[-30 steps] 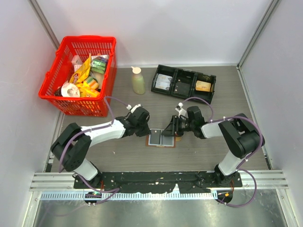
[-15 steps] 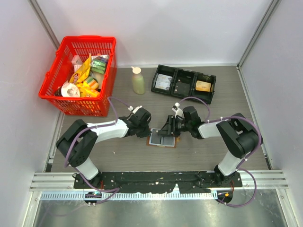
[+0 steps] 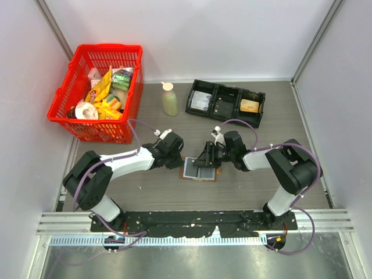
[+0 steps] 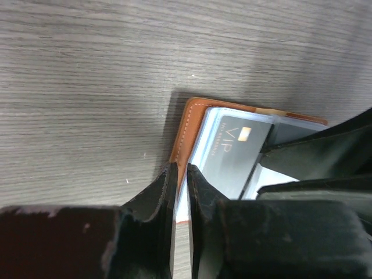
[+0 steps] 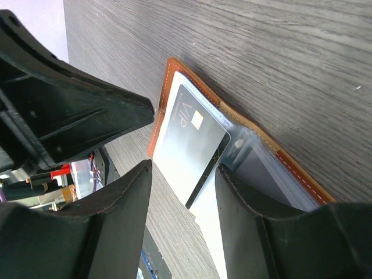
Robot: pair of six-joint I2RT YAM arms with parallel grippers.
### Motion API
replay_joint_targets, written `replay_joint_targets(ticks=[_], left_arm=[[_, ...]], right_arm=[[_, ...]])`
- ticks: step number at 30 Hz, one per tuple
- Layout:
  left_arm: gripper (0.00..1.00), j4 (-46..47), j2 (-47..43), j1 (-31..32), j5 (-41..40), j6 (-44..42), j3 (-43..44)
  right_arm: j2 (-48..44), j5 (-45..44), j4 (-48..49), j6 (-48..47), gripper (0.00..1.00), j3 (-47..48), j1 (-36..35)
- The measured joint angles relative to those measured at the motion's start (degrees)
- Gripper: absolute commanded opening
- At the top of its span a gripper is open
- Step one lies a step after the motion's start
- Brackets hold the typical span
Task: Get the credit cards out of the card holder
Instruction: Remove the credit card from the card holder.
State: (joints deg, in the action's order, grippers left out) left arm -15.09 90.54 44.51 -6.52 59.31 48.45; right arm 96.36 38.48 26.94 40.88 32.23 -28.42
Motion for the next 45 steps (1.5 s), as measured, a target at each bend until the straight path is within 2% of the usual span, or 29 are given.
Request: replay_joint_targets(ticks=[11, 25, 31, 36, 45], left_arm=[[0.13, 1.1, -1.4, 0.0, 2.7, -0.3, 0.3], [0.02, 5.6, 3.9, 0.0, 4.2, 0.0, 0.3], [0.0, 5.7, 4.1, 0.0, 4.0, 0.5, 0.2], [0.0, 5.6, 4.2, 0.3, 3.5, 0.9, 0.3], [0.0, 5.1, 4.7, 1.3, 1.5, 1.8, 0.9]], right_arm=[[0.0, -0.1, 0.0, 0.0, 0.53, 0.0, 0.0], [0.0, -0.1, 0.9, 0.5, 0.53, -0.5, 0.0], [0.0, -0.1, 4.3, 2.9, 0.52, -1.9, -0.1], [0.2, -0.4, 8.5, 5.9, 0.43, -3.3, -0.5], [5.2, -1.0, 17.7, 11.0, 0.43, -3.3, -3.2]])
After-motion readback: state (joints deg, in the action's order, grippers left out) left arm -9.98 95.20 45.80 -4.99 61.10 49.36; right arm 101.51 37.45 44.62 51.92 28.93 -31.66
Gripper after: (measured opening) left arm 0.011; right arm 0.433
